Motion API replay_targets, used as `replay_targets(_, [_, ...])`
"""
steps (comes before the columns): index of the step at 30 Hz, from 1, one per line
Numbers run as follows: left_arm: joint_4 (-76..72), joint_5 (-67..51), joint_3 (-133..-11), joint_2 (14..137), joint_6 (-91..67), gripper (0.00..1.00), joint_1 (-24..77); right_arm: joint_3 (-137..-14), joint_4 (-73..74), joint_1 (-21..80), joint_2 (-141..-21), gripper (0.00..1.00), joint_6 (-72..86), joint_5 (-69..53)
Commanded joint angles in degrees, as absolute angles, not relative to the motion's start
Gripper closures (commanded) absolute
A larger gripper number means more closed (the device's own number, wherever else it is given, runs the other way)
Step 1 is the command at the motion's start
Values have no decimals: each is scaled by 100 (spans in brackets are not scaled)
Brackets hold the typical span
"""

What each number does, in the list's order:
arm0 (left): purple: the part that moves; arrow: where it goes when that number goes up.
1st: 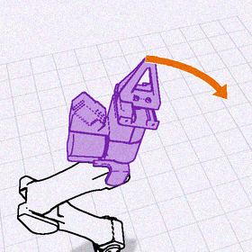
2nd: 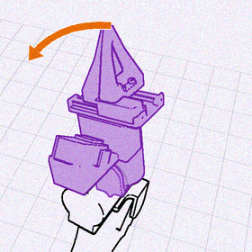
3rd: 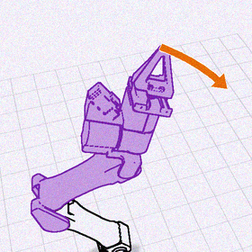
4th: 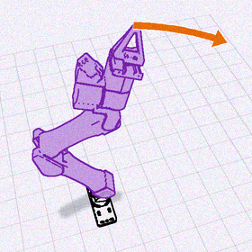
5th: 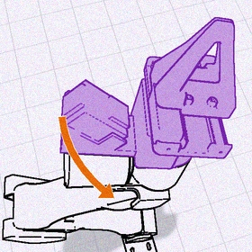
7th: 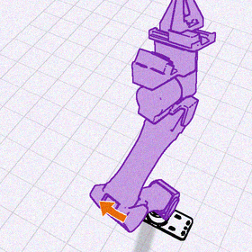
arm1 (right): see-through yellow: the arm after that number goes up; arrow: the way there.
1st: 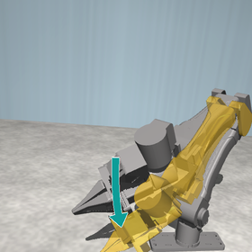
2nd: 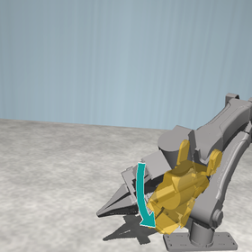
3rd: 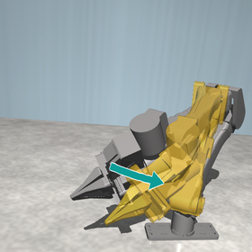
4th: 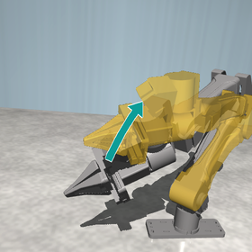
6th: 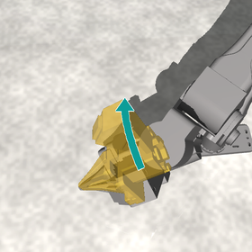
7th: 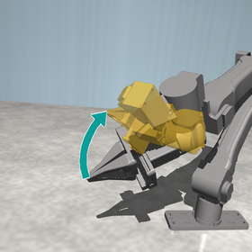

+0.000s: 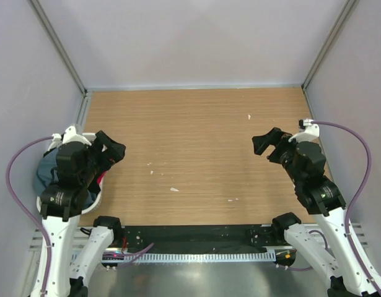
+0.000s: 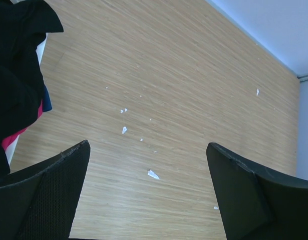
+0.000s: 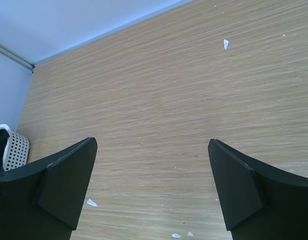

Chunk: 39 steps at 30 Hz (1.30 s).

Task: Fold and stack the t-shirts
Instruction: Grab the tshirt from the pile

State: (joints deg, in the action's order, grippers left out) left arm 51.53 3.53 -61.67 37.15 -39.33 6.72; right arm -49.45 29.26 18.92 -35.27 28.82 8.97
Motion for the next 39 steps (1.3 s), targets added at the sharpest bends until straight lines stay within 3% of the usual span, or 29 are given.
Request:
replay_targets(1, [5238,343,-6319,4024,-3779,0,650,-4878,2839,1898,-3533,0,2865,818])
replay_targets(6, [4817,430,-6494,4552,-3928,0,650,-4922,2883,1898,-3560,0,2865,730])
replay_targets(10, [5027,1166,-7047,5088,-4069,0,642,-4904,2874,1899,-3559,0,2979,677])
replay_targets(14, [5668,2590,-7610,5711,-4148,9,353,-4896,2865,1898,-3630,0,2900,703])
replay_targets(16, [5923,2742,-7743,5809,-4148,12,-181,-4878,2804,1898,-3682,0,2935,677])
replay_targets(25, [5792,1258,-7182,5959,-3894,18,-3233,-4922,2391,1898,-4130,0,3050,202])
replay_targets(39, [5222,1723,-6171,6354,-4148,20,-3533,-5247,2785,1898,-4447,0,2865,324])
